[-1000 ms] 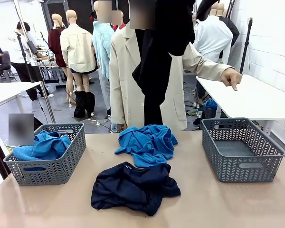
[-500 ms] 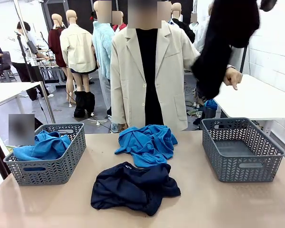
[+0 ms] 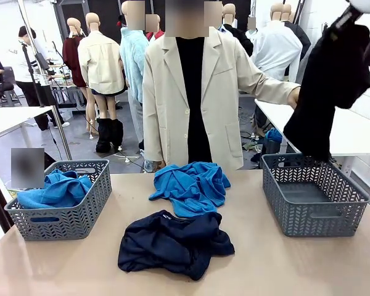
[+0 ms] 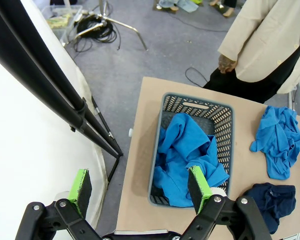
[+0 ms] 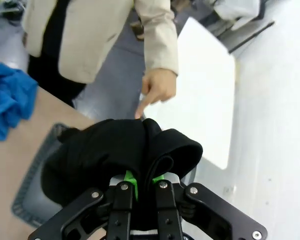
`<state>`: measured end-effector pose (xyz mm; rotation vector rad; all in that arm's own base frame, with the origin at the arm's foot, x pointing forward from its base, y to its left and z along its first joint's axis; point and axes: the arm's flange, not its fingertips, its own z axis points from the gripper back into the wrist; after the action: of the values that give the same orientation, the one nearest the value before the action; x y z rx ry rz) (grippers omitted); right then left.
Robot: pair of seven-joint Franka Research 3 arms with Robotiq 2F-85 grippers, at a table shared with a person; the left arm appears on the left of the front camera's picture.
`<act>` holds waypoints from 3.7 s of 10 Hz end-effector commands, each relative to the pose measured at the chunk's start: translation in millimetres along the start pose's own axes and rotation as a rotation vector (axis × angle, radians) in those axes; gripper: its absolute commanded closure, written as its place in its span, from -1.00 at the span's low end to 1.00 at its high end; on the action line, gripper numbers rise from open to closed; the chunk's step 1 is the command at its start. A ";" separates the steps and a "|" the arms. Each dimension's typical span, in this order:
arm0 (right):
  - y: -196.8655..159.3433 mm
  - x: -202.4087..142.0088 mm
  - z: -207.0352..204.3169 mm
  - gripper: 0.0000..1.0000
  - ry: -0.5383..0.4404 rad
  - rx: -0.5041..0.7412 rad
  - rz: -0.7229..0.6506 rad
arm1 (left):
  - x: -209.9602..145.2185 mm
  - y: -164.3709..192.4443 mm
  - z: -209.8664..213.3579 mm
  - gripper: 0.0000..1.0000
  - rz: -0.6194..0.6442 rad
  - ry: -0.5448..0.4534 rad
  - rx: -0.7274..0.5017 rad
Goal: Sort the tops and bottoms.
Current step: Sort the clothes according to human instructions.
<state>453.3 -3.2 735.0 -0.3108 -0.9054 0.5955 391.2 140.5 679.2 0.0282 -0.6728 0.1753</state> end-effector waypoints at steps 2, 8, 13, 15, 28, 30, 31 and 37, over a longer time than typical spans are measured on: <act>35.9 -47.0 3.0 1.00 0.117 -0.040 0.051 | 1.6 0.2 1.0 -1.00 0.003 0.005 -0.002; 107.5 -98.8 -59.7 1.00 0.269 0.047 -0.058 | 1.6 0.2 1.0 -1.00 0.003 0.005 -0.002; 166.1 -130.2 -96.4 1.00 0.107 0.146 -0.162 | 1.6 0.2 1.0 -1.00 0.003 0.005 -0.002; 164.2 -124.8 -89.7 1.00 0.139 0.133 -0.127 | 1.6 0.2 1.0 -1.00 0.003 0.005 -0.002; 192.9 -162.9 -191.7 0.23 0.427 0.205 -0.130 | 1.6 0.2 1.0 -1.00 0.003 0.005 -0.002; 181.8 -143.8 -181.8 -0.55 0.439 0.249 -0.129 | 1.6 0.2 1.0 -1.00 0.003 0.005 -0.002; 174.7 -133.7 -175.6 -0.94 0.466 0.292 -0.130 | 1.6 0.2 1.0 -1.00 0.003 0.005 -0.002; 135.0 -80.3 -128.0 -1.00 0.541 0.280 0.022 | 1.6 0.2 1.0 -1.00 0.003 0.005 -0.002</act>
<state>469.7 51.5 541.9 -0.2067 -0.2834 0.5793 391.5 140.3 679.5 0.0285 -0.6731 0.1748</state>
